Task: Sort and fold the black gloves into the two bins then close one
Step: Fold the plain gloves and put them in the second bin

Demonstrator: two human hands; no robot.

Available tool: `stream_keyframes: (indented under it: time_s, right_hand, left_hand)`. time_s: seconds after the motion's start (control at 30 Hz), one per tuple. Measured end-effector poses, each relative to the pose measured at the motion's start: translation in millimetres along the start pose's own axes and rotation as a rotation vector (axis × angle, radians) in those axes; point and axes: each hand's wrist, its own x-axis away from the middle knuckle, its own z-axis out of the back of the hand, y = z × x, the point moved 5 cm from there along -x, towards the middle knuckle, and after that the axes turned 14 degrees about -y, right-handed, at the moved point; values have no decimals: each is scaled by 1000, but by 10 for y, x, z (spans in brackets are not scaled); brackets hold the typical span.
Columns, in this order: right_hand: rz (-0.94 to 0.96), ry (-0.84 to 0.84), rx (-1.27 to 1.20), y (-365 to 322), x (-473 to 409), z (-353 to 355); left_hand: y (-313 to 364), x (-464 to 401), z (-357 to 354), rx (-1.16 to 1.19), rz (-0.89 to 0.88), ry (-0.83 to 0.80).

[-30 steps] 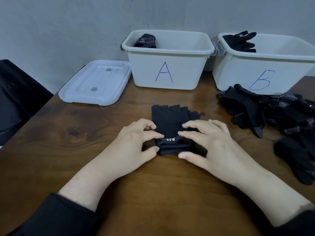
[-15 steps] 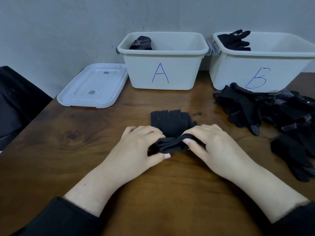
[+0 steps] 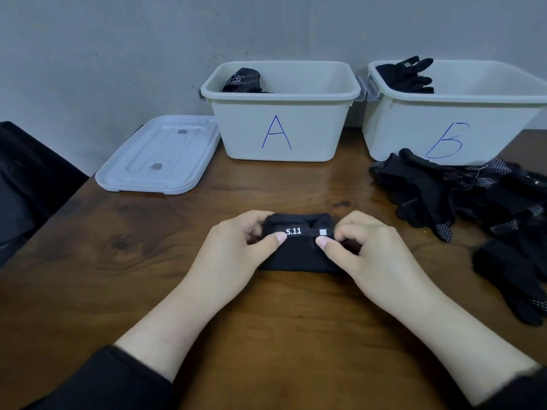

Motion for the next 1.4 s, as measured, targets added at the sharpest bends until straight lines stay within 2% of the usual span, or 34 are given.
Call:
stream_keyframes:
  time_s: [0.07,0.13,0.23,0.33,0.47,0.53,0.63,0.8,0.83,0.93,1.0,1.07,1.17,1.27,1.33,1.4]
  right_hand:
    - [-66,8,24,53,-31,-10]
    - [-94,26,71,64,-37,5]
    - [86,5,208,-54,-55,-16]
    - [168,-20,308,-54,-56,-70]
    - [82,-281,318,16,-32,-75]
    - [73,-359,352,43,-17,-75]
    - [95,-262,350,51,-44,-77]
    - [86,-29,337,14,-64,-63]
    - [86,26,327,13,-49,-40]
    - [53,163,331,19,-9,54]
    - [33,201,374,1,0,81]
    - [40,168,417,-62,18,31]
    - [98,91,400,-155,85,-42]
    - [110,177,23,-111,122,143]
    - [18,246,-229,9,110,325]
    - [-105,228,-409,138,84,458]
  left_hand:
    - [-8,-55,-22,-126,5,35]
    - [42,-80,-46,-277,-80,33]
    - [94,-98,-89,-444,-209,-27]
    - [7,-149,-67,-425,-118,-73]
    - [-46,-207,-83,-492,-49,-108]
    - [-31,-194,-76,-493,-47,-95]
    - [-56,-149,-9,-331,-32,-11]
    - [8,25,210,46,82,367]
    - [33,57,176,172,125,363]
    - [109,47,-135,538,240,168]
    - [202,-26,-372,752,241,53]
    - [361,-113,-531,959,185,-18]
    - [567,-219,-591,1070,128,12]
    - [652,-304,-609,1117,90,-8]
    - [683,-346,-633,1119,95,-68]
    - [717,-402,-665,1103,94,-116]
